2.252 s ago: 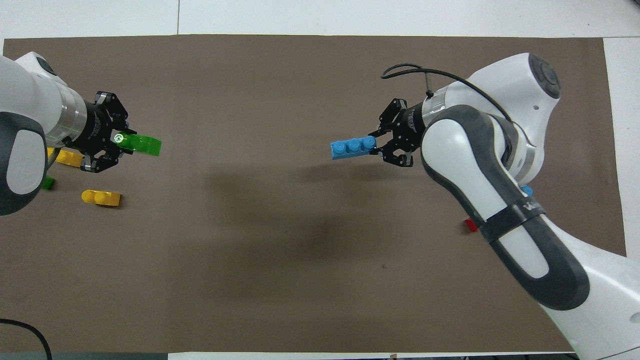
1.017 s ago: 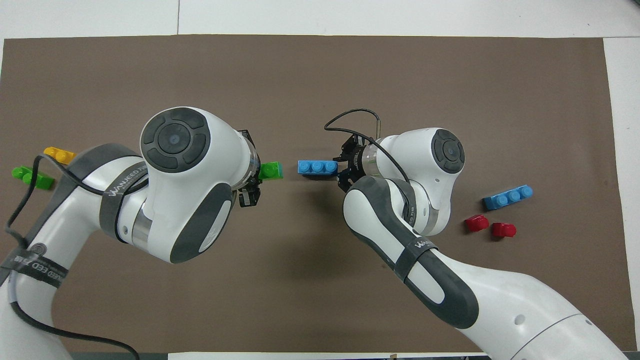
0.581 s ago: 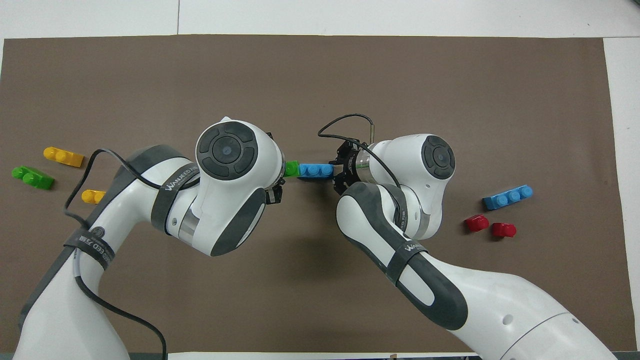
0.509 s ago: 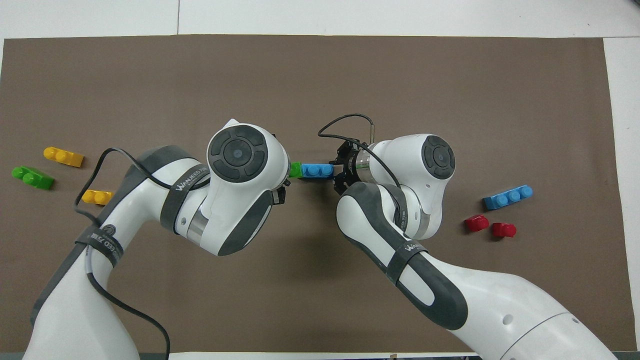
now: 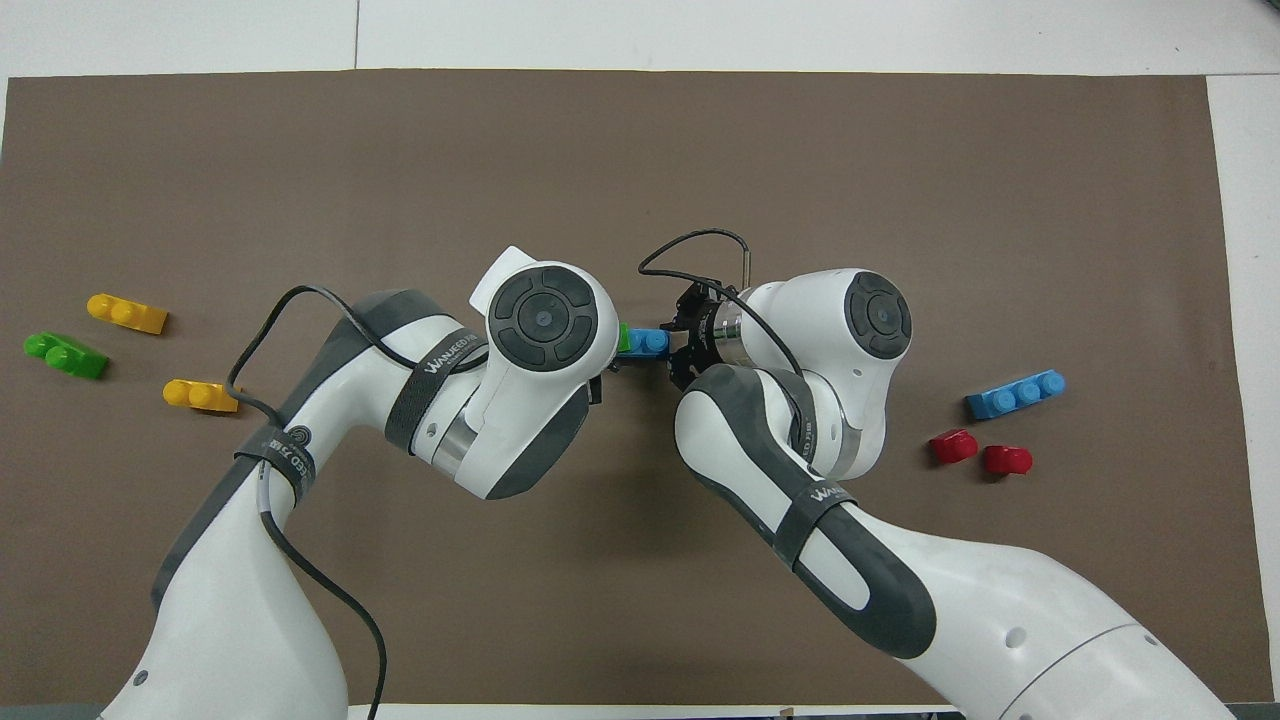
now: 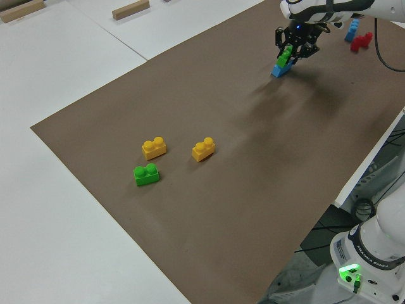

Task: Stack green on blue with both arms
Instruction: 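Press the green brick down onto the blue brick with both grippers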

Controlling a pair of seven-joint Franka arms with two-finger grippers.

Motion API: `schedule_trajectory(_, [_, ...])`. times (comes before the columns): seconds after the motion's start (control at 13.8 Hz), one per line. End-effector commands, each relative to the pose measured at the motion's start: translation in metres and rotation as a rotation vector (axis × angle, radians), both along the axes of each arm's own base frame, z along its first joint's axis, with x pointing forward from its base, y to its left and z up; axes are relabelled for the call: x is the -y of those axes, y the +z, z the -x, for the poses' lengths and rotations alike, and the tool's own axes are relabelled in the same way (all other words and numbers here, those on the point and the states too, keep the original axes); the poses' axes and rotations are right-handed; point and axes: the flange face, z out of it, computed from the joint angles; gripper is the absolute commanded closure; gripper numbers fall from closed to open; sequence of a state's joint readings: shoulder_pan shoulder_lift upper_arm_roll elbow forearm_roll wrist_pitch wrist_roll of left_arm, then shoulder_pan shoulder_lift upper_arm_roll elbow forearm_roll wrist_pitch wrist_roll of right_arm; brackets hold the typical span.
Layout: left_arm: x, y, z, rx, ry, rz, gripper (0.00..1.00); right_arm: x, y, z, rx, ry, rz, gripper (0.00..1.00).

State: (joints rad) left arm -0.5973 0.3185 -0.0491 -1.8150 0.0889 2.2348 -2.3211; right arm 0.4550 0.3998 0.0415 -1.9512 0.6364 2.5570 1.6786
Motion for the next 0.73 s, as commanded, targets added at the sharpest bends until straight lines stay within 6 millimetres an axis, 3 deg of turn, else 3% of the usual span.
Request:
schedule_trajectory(0.0, [0.004,-0.002,-0.005,0.026,0.018,-0.001,1.00,0.007,-0.007,0.003,-0.008,-0.030,-0.002,1.00])
schedule_trajectory(0.36, [0.020,-0.006,0.010,0.020,-0.016,-0.016,1.00,0.007,-0.006,0.002,-0.004,-0.031,-0.003,1.00])
schedule_trajectory(0.65, [0.021,-0.016,0.009,0.018,-0.008,-0.020,1.00,0.007,-0.006,0.002,-0.004,-0.031,-0.003,1.00])
